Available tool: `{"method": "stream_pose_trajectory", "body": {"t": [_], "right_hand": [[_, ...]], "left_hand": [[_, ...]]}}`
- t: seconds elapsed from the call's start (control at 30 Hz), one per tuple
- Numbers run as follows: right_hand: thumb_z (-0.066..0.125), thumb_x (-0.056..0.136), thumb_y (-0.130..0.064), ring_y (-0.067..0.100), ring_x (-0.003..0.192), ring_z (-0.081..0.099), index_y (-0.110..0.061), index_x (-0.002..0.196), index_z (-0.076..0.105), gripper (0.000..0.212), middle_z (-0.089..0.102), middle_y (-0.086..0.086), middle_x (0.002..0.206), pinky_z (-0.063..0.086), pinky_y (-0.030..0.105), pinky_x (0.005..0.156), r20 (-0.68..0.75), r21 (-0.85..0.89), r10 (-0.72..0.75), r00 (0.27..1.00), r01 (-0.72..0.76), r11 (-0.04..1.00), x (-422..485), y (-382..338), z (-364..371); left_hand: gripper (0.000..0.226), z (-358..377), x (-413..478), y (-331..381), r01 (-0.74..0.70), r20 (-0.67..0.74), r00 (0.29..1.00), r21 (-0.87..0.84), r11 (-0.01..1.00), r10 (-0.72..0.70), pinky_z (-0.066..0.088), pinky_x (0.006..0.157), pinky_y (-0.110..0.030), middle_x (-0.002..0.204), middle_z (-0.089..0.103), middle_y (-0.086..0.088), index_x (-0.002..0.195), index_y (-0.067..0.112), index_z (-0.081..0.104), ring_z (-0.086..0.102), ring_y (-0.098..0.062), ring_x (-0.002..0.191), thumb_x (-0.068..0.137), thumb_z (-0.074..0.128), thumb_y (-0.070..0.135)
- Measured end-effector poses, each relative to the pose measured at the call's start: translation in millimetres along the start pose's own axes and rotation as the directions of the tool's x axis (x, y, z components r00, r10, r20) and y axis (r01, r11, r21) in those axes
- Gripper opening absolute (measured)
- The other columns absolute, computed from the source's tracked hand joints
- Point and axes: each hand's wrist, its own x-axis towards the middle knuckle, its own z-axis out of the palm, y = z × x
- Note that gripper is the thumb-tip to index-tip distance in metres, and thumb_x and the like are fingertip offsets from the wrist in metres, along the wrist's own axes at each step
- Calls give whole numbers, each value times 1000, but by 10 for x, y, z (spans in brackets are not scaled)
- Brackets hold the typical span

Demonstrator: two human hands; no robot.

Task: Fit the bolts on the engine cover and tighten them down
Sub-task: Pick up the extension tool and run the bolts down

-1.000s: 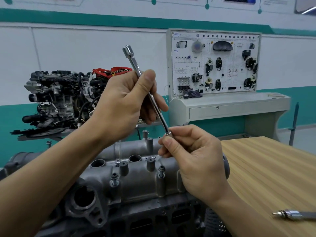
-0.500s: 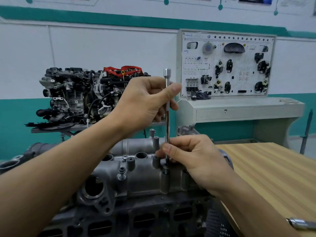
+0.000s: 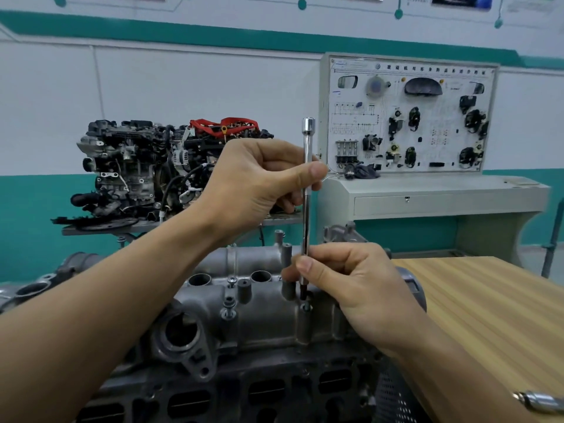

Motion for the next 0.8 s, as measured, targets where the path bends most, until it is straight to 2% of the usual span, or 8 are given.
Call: {"method": "stream_pose_trajectory", "body": {"t": [0.13,0.23,0.3,0.53,0.67,0.8], "right_hand": [[66,91,-14,19,84,75,-8,92,79,14,78,5,86,56,20,76,-3,-15,-14,1000,14,1000,10,22,-14],[66,93,-15,18,83,75,-11,89,79,14,78,3,86,58,24,76,-28,-61,-50,998,48,997,30,39,-34],[67,93,-16,15,82,75,-14,89,80,14,78,1,85,57,21,74,-49,-68,-60,997,57,996,41,45,-46],[68,91,-19,18,86,75,-9,94,79,15,78,3,89,58,23,77,27,-30,8,1000,-8,1000,32,-4,-130],[69,92,-16,15,88,75,-13,93,79,11,78,-1,89,58,26,82,10,-89,-65,998,66,994,26,9,-105],[69,92,-16,11,88,74,-15,90,79,11,78,-4,88,55,19,80,-11,-111,-116,993,114,987,46,40,-77]], "left_hand": [[14,26,3,-2,-14,-6,1000,1,1000,14,51,49,-19,74,76,-7,82,14,76,65,-11,58,76,78,26],[12,32,12,-2,-21,-37,999,-33,999,20,53,49,-21,74,77,-7,82,15,78,66,-14,59,77,78,26],[12,41,18,3,-18,-46,999,-49,999,16,55,50,-22,74,77,-7,83,14,78,67,-15,58,78,77,25],[14,56,3,16,1,-11,1000,-8,1000,-1,55,50,-22,75,77,-8,89,13,76,72,-19,60,83,73,25],[14,35,-5,28,-20,3,1000,-6,1000,20,55,52,-22,78,77,-9,91,14,76,73,-22,64,84,72,26],[15,12,-9,34,-35,-6,999,-21,999,35,55,52,-24,77,77,-9,93,14,75,74,-26,66,84,71,26]]}}
